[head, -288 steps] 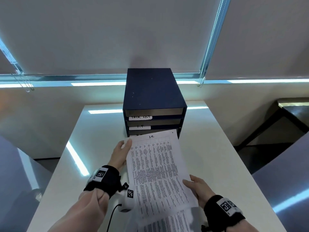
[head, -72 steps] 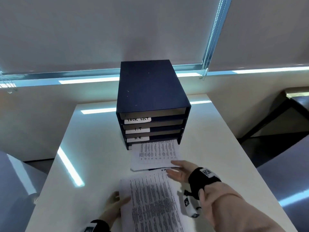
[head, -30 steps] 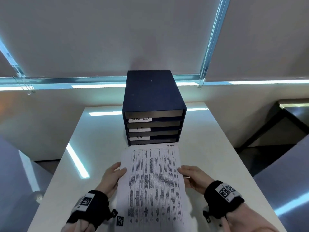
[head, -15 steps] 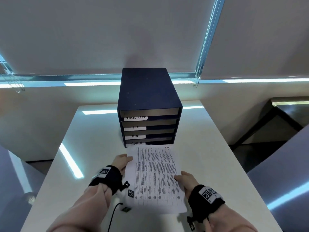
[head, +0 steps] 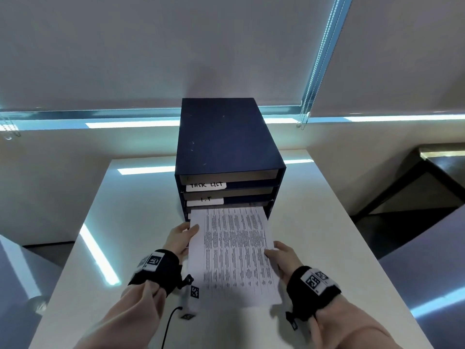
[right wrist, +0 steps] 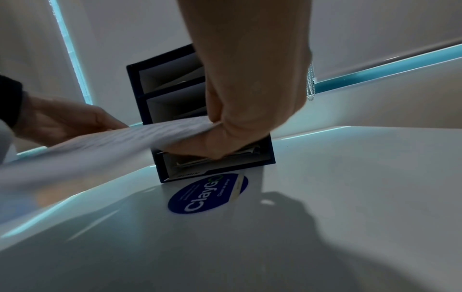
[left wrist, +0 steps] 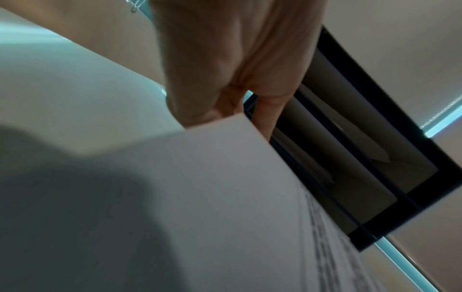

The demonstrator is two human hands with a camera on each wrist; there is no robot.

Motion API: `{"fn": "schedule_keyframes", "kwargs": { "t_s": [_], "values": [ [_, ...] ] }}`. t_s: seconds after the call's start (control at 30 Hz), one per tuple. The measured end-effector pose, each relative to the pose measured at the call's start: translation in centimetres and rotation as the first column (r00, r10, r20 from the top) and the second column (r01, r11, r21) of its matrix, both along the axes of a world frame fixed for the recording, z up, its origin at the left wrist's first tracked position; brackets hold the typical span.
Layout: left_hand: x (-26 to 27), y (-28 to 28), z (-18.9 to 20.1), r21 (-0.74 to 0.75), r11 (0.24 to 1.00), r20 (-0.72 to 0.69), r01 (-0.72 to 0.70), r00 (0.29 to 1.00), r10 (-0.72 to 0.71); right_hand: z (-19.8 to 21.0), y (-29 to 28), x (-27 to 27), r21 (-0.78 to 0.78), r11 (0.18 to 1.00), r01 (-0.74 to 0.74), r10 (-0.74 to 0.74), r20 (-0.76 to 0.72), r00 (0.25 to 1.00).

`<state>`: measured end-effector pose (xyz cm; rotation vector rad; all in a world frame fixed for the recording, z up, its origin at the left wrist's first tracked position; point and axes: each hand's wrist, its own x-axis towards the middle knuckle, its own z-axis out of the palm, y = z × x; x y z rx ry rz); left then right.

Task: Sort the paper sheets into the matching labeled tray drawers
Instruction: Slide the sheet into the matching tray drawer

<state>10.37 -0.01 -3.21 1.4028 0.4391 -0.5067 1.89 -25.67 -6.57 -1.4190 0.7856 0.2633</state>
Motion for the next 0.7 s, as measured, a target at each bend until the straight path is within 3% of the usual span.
{"fn": "schedule_keyframes", "kwargs": {
  "t_s": [0.1,0.17,0.3,0.4,0.47,0.53,0.63,0.7],
  "values": [
    [-0.8,0.4,0.2,-0.103,0.995,0.021,0.019,1.0,-0.017,1.9,0.3,3.1,-0.005,1.0,0.014,-0.013,0.065,0.998],
    [-2.0,0.6,-0.2,-0.145,0.982,0.023,0.119,0.993,-0.116,3.4,0.5,5.1,-0.046,0.999,0.017,-0.011,0.128,0.992],
    [-3.4,0.6,-2.4,0.132,0.963,0.042,0.236,0.969,-0.243,4.3,0.6,6.6,-0.088,0.996,0.019,-0.004,0.165,0.986],
    [-2.7,0.3,-3.6,0.235,0.963,0.169,0.136,0.969,-0.178,3.3,-0.9,5.5,-0.08,0.991,-0.112,0.111,-0.009,0.994],
    [-2.1,-0.5,-3.4,0.185,0.981,0.201,0.063,0.974,-0.101,3.0,-2.0,4.2,-0.02,0.983,-0.184,0.18,-0.125,0.976],
    [-1.4,-1.6,-2.8,0.164,0.986,0.185,0.028,0.981,-0.058,2.9,-2.2,3.0,0.086,0.976,-0.199,0.209,-0.146,0.967],
    [0.2,-2.5,-2.4,0.17,0.985,0.159,-0.033,0.987,0.005,2.7,-1.8,3.5,0.16,0.984,-0.073,0.087,-0.081,0.993],
    [1.4,-2.9,-2.1,0.049,0.995,0.08,-0.092,0.993,0.088,2.7,-1.2,5.2,0.229,0.971,0.065,-0.06,-0.028,0.998]
  ]
}}
